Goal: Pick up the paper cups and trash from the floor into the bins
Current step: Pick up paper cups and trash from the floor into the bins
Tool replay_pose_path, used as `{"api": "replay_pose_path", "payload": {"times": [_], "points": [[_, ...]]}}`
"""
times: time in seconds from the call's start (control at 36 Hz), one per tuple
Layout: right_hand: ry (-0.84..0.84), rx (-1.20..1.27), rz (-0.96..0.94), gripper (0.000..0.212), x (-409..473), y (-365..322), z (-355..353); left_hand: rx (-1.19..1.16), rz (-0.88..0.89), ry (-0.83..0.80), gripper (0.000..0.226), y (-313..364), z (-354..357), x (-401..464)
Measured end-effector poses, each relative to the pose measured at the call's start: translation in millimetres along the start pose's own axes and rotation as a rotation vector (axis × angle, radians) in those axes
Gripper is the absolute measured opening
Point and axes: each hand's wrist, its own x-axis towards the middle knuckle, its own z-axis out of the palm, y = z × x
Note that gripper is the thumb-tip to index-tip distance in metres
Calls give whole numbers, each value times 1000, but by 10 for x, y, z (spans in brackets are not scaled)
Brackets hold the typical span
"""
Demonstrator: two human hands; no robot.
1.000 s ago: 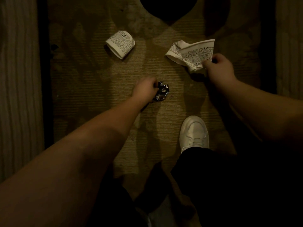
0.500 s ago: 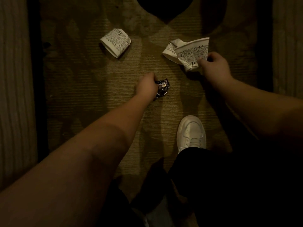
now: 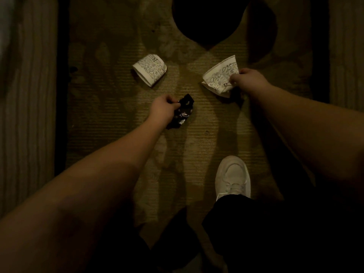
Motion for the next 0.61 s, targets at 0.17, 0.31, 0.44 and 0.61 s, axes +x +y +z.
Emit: {"api": "replay_pose_path", "payload": {"times": [0.17, 0.31, 0.44, 0.61], "points": [[22, -177, 6, 45, 216, -50, 194, -72, 23, 133, 13, 164, -495, 155], [65, -177, 13, 63, 281, 20, 233, -177, -39, 214, 11, 371, -761, 362], [20, -101, 62, 80, 308, 82, 276, -387, -170, 227, 10, 529, -881, 564], [-21, -137, 58, 60, 357, 202, 287, -370, -211, 228, 26, 567, -863, 719]]}}
